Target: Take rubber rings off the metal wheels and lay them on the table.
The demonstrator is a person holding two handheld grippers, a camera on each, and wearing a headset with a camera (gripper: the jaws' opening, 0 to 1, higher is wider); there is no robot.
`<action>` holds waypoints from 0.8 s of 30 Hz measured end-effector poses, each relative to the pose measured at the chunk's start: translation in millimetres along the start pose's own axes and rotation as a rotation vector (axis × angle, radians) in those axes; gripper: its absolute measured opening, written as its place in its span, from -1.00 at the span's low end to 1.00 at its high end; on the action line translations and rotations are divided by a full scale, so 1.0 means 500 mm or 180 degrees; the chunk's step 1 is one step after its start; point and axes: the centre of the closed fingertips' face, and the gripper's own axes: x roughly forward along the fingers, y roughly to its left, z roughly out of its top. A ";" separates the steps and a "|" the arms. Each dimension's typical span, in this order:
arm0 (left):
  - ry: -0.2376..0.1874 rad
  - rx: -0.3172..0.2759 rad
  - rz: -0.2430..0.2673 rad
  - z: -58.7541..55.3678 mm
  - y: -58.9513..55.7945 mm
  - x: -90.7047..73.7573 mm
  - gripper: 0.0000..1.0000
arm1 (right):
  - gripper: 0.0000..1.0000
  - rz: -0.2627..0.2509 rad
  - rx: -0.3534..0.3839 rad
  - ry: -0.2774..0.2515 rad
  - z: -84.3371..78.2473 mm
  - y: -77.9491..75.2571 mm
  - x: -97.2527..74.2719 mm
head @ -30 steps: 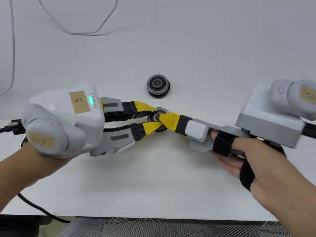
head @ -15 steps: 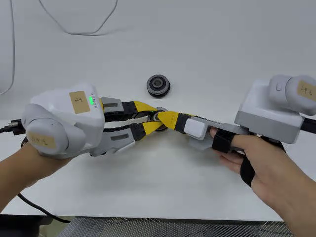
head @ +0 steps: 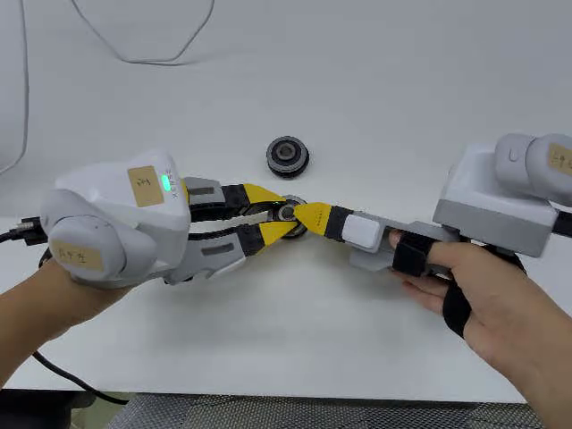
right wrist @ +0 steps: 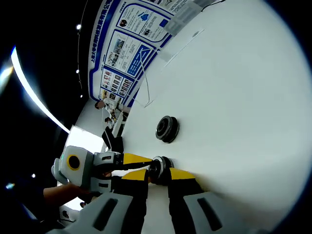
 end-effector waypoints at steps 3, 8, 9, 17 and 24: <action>-0.0001 -0.0002 0.0000 0.000 0.000 0.000 -0.75 | -0.66 0.0011 0.0001 0.0008 -0.006 0.003 -0.001; 0.0004 0.0003 0.0000 0.000 0.001 0.000 -0.75 | -0.65 0.0031 0.0054 0.0042 -0.013 0.006 -0.002; 0.0002 0.0002 0.0001 0.000 0.001 -0.001 -0.75 | -0.65 0.0039 0.0064 0.0059 -0.017 0.006 -0.002; 0.0002 -0.0004 0.0003 0.000 0.001 -0.001 -0.75 | -0.67 0.0033 0.0131 -0.0150 -0.008 0.006 -0.006; 0.0001 -0.0003 0.0001 -0.001 0.002 -0.001 -0.75 | -0.73 0.0045 0.0108 -0.0174 0.002 0.004 -0.007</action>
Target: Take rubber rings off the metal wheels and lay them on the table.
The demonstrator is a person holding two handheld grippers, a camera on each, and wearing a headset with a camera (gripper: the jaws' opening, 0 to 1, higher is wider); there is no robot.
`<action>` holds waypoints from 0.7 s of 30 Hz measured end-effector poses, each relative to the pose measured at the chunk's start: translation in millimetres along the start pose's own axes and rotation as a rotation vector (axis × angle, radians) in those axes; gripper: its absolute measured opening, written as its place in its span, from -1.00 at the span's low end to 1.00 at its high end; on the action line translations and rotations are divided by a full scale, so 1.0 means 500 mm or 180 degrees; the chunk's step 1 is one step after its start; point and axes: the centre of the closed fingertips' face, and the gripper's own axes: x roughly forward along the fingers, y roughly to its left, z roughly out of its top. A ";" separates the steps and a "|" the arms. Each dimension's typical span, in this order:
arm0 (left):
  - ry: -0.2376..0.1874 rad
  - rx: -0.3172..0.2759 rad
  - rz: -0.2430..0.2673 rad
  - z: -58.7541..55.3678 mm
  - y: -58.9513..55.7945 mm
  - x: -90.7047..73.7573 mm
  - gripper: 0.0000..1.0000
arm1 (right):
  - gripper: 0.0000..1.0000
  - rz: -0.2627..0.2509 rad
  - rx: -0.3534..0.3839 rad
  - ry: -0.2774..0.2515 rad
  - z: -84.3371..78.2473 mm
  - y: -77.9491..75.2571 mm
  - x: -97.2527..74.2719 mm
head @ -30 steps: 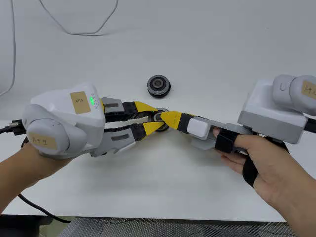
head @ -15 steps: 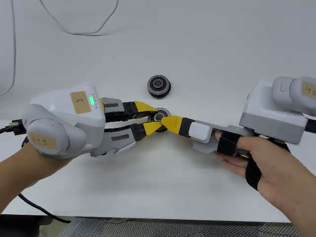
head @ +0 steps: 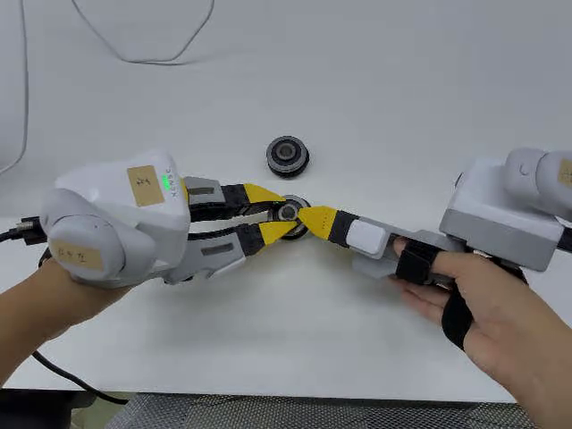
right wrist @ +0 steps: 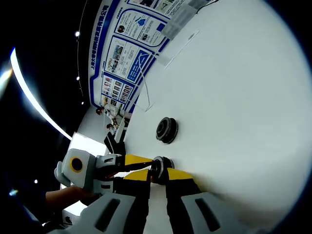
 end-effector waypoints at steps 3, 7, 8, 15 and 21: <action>0.0002 0.0000 0.0001 0.000 0.000 0.000 -0.75 | -0.76 -0.0009 -0.0016 -0.0004 0.000 -0.001 0.000; 0.0002 0.0002 0.0001 -0.001 0.000 0.000 -0.75 | -0.84 -0.0036 -0.0070 0.0011 0.000 -0.006 -0.001; 0.0002 0.0002 0.0001 -0.001 0.000 0.000 -0.75 | -0.84 -0.0039 -0.0071 0.0014 0.000 -0.006 -0.001; -0.0002 0.0006 0.0001 0.001 -0.001 0.000 -0.76 | -0.87 -0.0097 -0.0128 0.0067 -0.002 -0.008 0.000; 0.0000 0.0016 0.0004 -0.002 0.000 0.000 -0.76 | -0.91 -0.0152 -0.0151 0.0103 -0.002 -0.010 0.000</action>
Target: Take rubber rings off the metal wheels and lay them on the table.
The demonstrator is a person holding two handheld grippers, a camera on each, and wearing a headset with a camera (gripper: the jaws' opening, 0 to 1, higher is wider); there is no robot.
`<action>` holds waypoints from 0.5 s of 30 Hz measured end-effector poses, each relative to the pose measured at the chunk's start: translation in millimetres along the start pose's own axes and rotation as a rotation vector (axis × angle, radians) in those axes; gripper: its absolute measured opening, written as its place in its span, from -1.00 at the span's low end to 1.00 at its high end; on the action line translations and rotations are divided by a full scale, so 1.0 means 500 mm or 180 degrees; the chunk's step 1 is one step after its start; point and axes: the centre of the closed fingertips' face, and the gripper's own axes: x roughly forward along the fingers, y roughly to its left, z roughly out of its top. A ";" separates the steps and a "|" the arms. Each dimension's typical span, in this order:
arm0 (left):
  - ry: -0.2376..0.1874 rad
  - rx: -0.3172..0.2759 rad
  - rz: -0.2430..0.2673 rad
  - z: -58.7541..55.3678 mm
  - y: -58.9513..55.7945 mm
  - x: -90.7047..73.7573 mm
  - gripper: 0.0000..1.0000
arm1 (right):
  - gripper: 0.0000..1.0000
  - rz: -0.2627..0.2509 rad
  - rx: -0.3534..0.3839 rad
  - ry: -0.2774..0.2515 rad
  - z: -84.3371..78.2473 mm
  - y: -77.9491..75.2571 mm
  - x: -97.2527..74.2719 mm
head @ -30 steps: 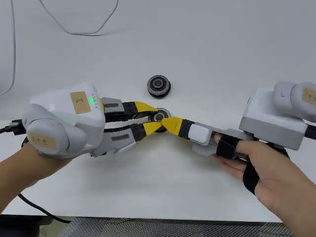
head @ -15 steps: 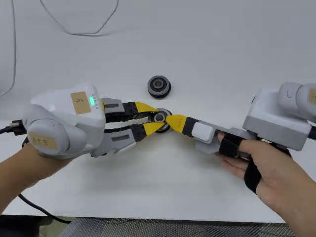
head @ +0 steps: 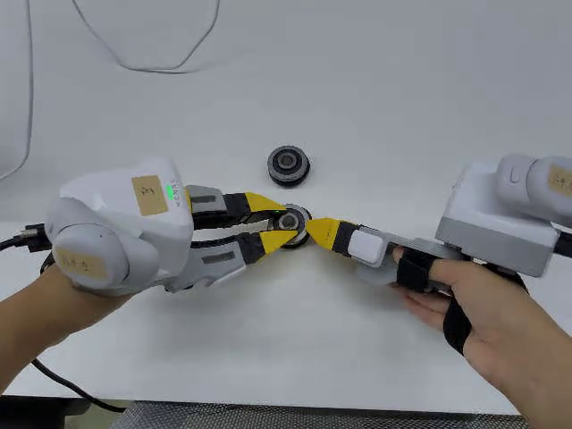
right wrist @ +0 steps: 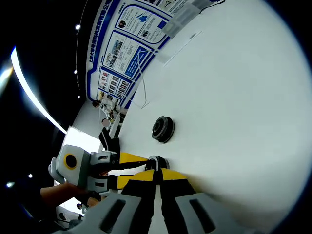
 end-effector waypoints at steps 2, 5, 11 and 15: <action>-0.0001 0.0002 0.0002 -0.001 0.001 0.000 -0.76 | -0.91 -0.0020 -0.0007 0.0011 0.000 0.000 0.000; -0.0001 0.0009 0.0009 -0.003 0.002 0.001 -0.76 | -0.91 -0.0074 -0.0025 0.0040 0.001 0.000 0.000; -0.0012 -0.0013 0.0031 -0.005 0.003 0.001 -0.76 | -0.96 -0.0199 -0.0064 0.0092 0.003 0.001 0.001; -0.0017 -0.0044 0.0059 -0.007 0.004 0.001 -0.76 | -0.97 -0.0274 -0.0088 0.0125 0.003 0.003 0.001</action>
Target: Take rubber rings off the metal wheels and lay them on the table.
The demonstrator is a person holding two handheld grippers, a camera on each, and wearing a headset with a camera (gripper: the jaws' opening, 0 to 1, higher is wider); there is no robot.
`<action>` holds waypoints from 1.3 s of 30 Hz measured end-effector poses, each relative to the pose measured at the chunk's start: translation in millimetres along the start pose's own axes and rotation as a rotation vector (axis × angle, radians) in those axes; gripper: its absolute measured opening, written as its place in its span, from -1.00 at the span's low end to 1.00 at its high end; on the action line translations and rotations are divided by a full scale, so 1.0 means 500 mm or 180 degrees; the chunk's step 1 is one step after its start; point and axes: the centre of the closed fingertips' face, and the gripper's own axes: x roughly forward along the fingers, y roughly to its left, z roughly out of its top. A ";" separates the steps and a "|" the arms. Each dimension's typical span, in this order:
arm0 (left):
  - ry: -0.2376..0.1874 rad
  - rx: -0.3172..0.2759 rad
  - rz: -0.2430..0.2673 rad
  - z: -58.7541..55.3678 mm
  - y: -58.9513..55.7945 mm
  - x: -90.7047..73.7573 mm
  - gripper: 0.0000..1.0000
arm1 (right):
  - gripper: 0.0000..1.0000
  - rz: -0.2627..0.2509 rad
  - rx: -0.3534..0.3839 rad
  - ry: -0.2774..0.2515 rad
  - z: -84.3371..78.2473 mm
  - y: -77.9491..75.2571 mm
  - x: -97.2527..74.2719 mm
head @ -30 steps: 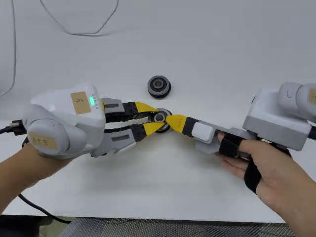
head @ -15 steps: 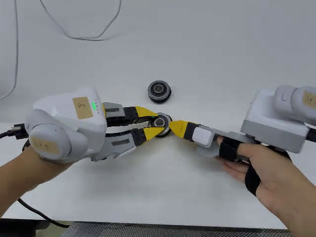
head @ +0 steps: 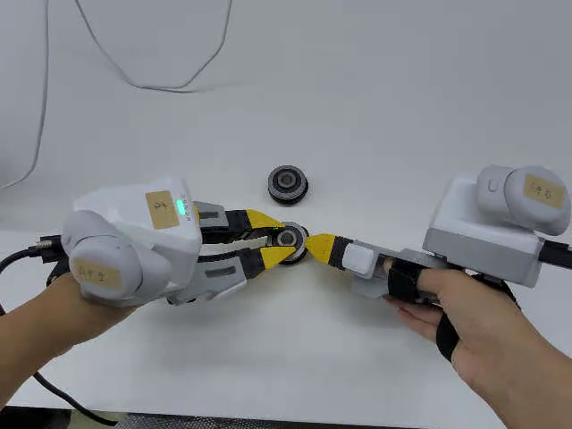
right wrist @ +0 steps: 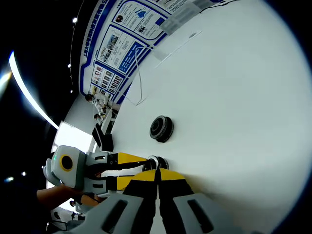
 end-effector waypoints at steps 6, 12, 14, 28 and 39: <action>-0.0013 -0.0042 0.0043 -0.002 0.001 0.000 -0.76 | -0.98 -0.0070 0.0010 0.0031 0.000 -0.004 0.000; -0.0010 -0.0041 0.0047 -0.004 0.002 0.000 -0.76 | -0.99 -0.0080 0.0001 0.0047 -0.001 0.002 -0.003; -0.0012 -0.0042 0.0049 -0.004 0.001 0.000 -0.76 | -0.99 -0.0066 0.0003 0.0040 -0.001 0.004 -0.004; -0.0038 -0.0045 0.0068 -0.003 -0.001 0.002 -0.76 | -1.00 -0.0022 -0.0008 0.0085 0.000 0.006 -0.004; -0.0053 -0.0035 0.0051 -0.002 -0.004 0.001 -0.76 | -1.00 -0.0002 -0.0195 0.0156 -0.002 0.016 -0.004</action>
